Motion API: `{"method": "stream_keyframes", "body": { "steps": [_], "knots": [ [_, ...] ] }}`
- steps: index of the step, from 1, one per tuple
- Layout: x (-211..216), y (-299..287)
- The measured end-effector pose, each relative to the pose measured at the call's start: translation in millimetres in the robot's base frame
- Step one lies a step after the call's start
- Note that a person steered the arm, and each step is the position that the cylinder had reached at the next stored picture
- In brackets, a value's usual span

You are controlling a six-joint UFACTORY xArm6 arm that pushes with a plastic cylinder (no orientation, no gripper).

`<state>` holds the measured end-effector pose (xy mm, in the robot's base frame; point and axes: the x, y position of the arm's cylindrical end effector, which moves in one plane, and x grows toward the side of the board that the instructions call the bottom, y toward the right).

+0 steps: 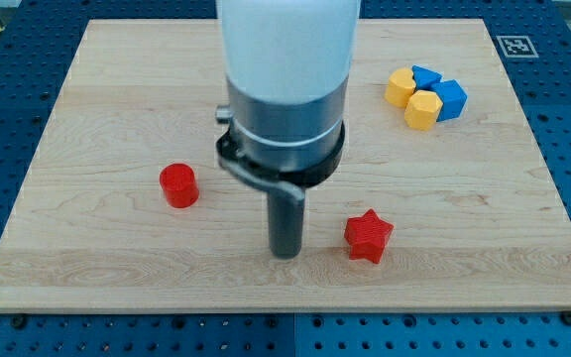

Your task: Push the red circle to the center

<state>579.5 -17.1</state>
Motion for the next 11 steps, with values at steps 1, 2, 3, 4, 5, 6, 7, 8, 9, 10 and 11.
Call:
{"method": "stream_keyframes", "body": {
  "steps": [1, 2, 3, 4, 5, 6, 7, 8, 9, 10, 11],
  "knots": [
    [4, -62],
    [-4, -121],
    [-61, -137],
    [-76, -104],
    [-72, -96],
    [-63, -90],
    [-71, -80],
    [-108, -82],
    [-134, -72],
    [-122, -60],
    [-100, -49]
  ]
}}
